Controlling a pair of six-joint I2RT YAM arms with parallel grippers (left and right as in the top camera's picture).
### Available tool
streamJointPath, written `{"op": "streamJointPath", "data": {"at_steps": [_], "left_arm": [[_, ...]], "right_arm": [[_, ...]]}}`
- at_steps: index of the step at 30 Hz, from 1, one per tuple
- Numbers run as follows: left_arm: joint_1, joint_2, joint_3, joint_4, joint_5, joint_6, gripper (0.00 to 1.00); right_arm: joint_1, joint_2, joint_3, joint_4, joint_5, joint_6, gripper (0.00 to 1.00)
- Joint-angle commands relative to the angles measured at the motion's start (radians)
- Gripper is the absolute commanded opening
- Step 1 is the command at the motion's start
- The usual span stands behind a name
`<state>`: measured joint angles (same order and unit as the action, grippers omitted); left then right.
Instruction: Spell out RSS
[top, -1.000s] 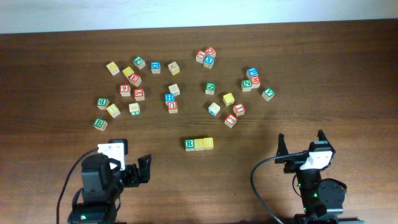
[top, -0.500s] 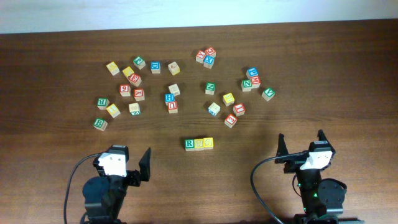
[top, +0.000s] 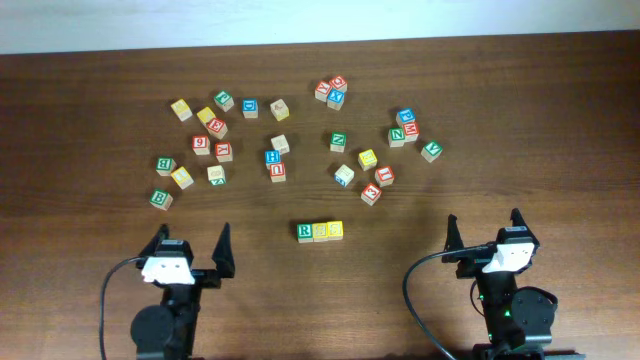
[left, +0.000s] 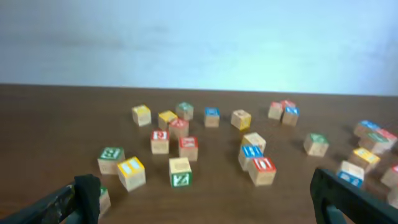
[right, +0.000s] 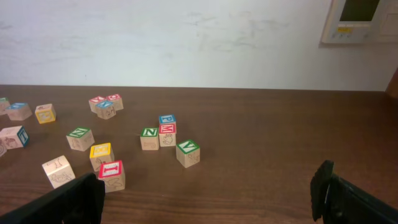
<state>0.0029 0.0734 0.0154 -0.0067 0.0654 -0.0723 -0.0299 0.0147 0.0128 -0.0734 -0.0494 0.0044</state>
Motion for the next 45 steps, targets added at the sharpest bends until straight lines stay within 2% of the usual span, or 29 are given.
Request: {"op": "streamJointPath", "data": {"at_steps": [1,12,16,29,45], "left_arm": [[-0.034,-0.038,-0.006,0.006,-0.127,-0.013,0.99],[-0.008,-0.069,-0.007,-0.071,-0.132,0.002,0.99],[0.014,-0.069,-0.006,-0.076,-0.057,0.077,0.99],[0.034,-0.069,-0.006,-0.078,-0.066,0.065,0.99],[-0.013,-0.069,-0.007,-0.077,-0.092,0.043,1.00]], "right_arm": [[0.006,-0.011,-0.007,-0.002,0.002,0.011,0.98],[0.006,-0.011,-0.007,-0.002,0.002,0.011,0.98],[0.006,-0.011,-0.007,-0.002,0.002,0.011,0.98],[0.006,-0.011,-0.007,-0.002,0.002,0.011,0.98],[0.006,-0.011,-0.007,-0.002,0.002,0.011,0.98]]}}
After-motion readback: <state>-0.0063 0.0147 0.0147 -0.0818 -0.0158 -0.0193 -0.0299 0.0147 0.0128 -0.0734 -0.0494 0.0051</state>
